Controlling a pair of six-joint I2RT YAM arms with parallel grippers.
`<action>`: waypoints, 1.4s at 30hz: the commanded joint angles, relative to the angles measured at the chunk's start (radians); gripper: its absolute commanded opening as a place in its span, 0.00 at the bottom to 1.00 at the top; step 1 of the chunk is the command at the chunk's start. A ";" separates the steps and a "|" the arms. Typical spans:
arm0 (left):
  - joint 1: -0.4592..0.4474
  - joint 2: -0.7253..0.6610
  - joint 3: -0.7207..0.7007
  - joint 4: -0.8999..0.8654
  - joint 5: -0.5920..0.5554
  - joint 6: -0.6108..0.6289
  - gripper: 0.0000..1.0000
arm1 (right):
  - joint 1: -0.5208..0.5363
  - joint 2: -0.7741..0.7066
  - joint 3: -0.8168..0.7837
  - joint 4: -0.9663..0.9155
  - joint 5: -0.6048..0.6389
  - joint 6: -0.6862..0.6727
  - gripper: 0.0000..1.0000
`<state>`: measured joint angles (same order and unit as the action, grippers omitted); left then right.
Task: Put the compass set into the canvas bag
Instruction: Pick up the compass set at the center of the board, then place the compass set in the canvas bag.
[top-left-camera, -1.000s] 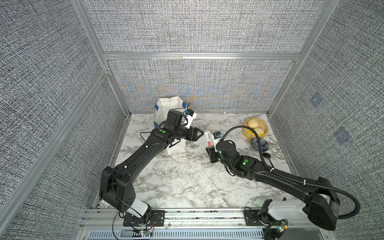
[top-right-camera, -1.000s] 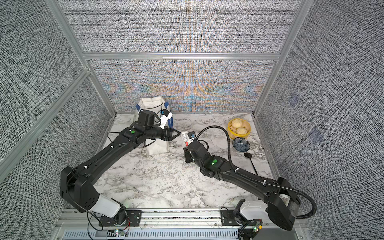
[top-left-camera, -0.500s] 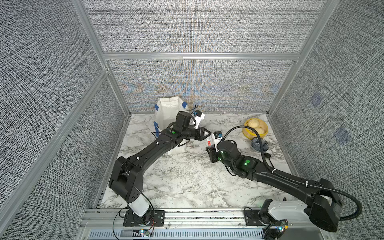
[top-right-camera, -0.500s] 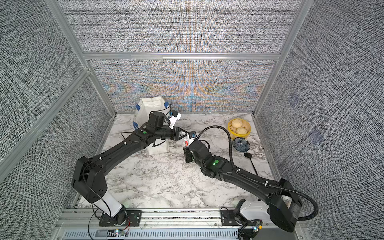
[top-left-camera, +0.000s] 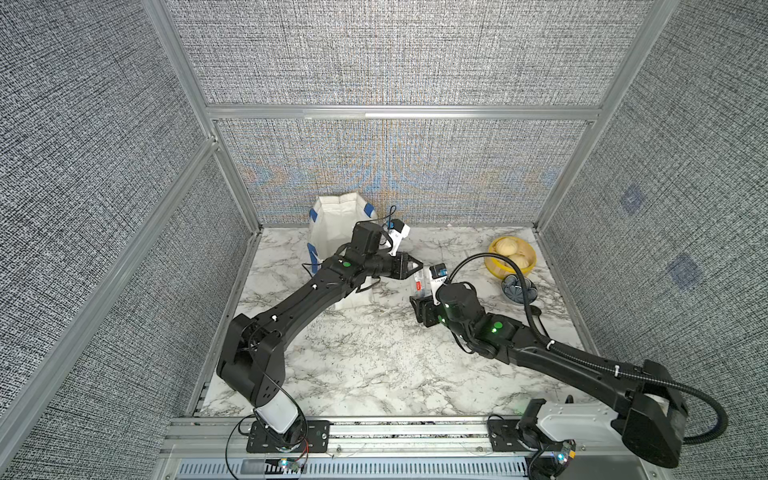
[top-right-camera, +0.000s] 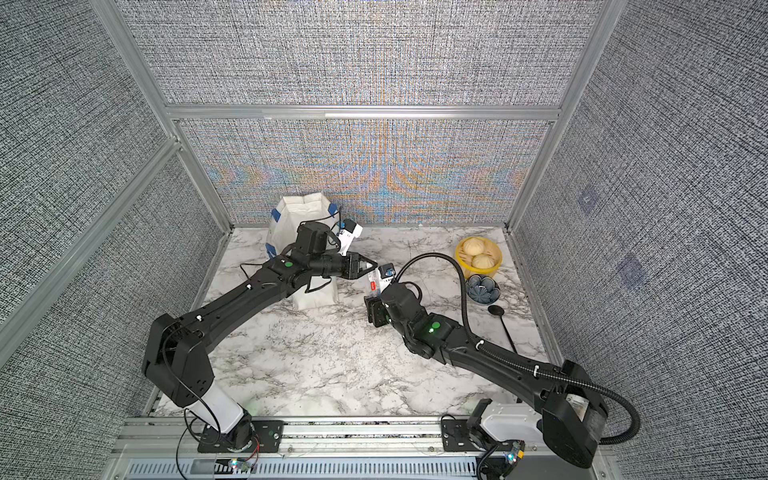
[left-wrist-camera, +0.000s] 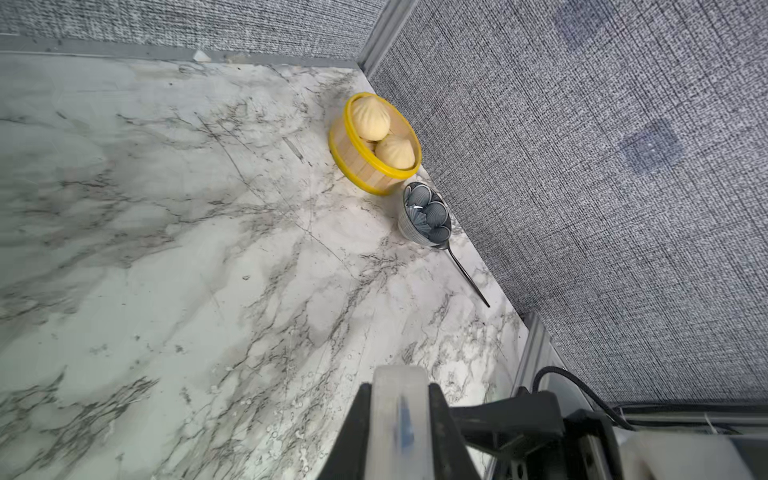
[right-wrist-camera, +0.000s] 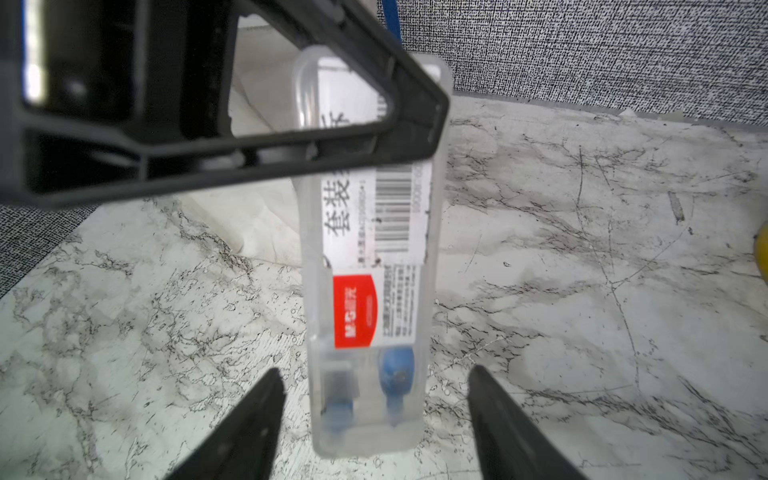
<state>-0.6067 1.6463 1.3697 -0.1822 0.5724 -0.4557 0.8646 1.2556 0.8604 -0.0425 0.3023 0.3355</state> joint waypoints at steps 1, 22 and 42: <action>-0.003 -0.011 0.016 0.000 -0.027 0.014 0.15 | 0.001 -0.004 -0.021 0.006 -0.010 -0.046 0.86; 0.252 -0.003 0.472 -0.448 -0.129 0.265 0.14 | 0.002 -0.197 -0.336 0.308 -0.178 -0.131 0.95; 0.398 0.463 0.829 -0.616 -0.353 0.396 0.14 | 0.002 -0.261 -0.332 0.251 -0.206 -0.118 0.95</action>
<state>-0.2100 2.0800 2.1910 -0.7605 0.2535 -0.0837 0.8654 0.9955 0.5285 0.2150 0.0975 0.2157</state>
